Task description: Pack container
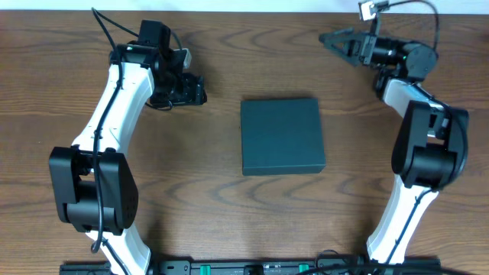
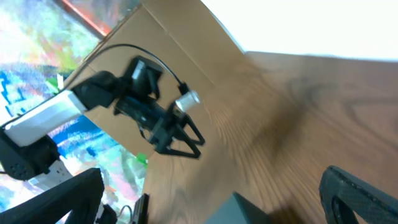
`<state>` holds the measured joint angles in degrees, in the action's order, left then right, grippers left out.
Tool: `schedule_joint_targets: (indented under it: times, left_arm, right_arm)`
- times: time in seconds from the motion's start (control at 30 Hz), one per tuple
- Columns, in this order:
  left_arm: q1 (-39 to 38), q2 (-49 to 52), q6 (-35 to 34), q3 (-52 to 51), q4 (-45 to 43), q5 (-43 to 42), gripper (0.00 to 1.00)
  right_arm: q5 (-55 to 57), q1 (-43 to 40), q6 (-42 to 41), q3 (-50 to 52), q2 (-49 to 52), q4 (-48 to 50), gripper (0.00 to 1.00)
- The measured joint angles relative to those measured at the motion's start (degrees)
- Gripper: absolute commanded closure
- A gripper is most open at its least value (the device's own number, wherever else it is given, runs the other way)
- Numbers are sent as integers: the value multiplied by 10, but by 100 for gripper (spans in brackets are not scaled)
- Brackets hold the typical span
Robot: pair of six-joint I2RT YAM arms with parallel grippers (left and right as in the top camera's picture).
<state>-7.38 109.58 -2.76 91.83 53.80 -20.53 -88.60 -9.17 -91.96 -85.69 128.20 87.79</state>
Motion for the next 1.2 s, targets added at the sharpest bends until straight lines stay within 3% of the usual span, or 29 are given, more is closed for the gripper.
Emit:
schedule_joint_targets:
  times: [0.23,0.47,0.8,1.0,1.2]
  left_arm:
    - [0,-34,0,0,2,26,17]
    - [0,-127,0,0,2,51,17]
    - [0,-207,0,0,-2,75,17]
    - [0,-207,0,0,-2,80,17]
    - [0,-207,1,0,-2,86,17]
  right_arm:
    - [0,-12,-55,-26,-69,-20,1]
    - [1,-33,-40,-26,-70,-177,1]
    - [24,-46,217,-26,-67,-569,1]
    - [88,-59,380,-27,-67,-769,1]
    - [189,-60,574,-27,-68,-1054,1]
